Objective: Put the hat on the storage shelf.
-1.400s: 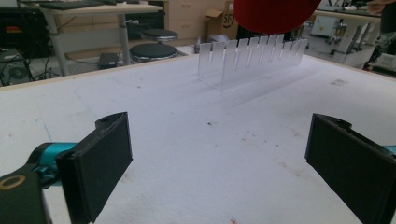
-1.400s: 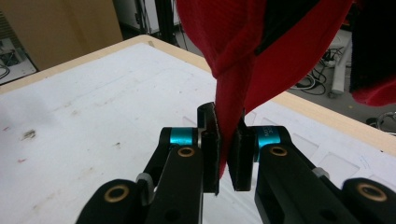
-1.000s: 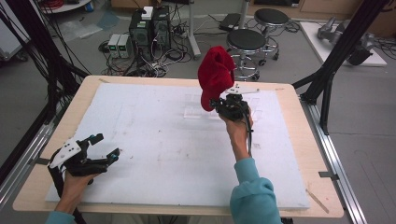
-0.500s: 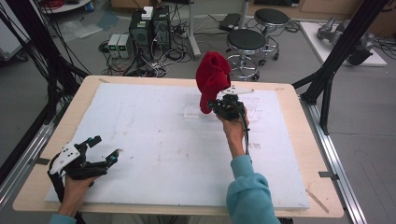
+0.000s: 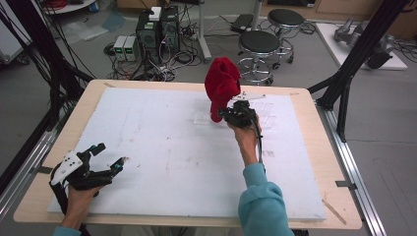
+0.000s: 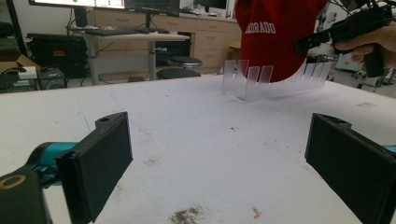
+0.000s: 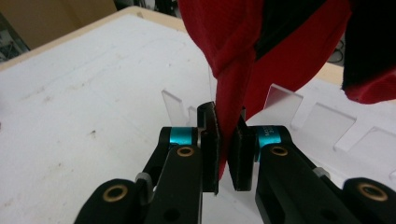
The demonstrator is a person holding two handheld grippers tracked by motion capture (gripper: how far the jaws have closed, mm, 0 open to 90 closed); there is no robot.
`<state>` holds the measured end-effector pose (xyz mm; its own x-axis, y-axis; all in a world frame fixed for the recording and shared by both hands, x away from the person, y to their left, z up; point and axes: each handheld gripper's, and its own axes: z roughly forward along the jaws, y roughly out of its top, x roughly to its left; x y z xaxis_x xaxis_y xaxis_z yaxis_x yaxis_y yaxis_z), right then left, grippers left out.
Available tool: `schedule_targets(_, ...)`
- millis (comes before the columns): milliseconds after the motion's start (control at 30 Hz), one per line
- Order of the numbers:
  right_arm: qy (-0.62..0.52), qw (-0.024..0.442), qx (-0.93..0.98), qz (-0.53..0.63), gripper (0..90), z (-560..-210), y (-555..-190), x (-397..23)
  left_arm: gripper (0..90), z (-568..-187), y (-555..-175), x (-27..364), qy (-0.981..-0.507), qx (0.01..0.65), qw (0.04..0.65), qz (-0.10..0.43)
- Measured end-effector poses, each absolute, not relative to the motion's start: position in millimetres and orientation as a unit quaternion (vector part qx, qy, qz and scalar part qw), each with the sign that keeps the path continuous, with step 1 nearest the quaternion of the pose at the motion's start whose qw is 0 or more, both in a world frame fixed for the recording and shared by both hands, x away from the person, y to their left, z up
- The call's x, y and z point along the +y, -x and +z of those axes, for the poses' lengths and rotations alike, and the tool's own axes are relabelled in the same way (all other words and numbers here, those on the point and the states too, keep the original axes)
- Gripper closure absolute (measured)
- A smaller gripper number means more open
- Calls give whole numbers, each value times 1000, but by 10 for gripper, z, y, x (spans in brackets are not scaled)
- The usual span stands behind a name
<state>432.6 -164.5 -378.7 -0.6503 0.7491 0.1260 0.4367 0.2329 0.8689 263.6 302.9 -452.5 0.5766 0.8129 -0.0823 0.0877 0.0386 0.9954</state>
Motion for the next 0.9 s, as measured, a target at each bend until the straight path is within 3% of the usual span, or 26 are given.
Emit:
schedule_targets(367, -386, 166, 774, 474, 810, -3807, -4253, -1680, 77, -4526, -2639, 3036, -629, 357, 628, 286)
schedule_targets(700, -393, 215, 743, 498, 212, -3553, -3910, -1756, 79, -4526, -2638, 3033, -629, 357, 628, 287)
schedule_targets(900, -369, 244, 739, 509, 123, -3378, -3506, -1960, 79, -4524, -2639, 3033, -629, 360, 626, 288)
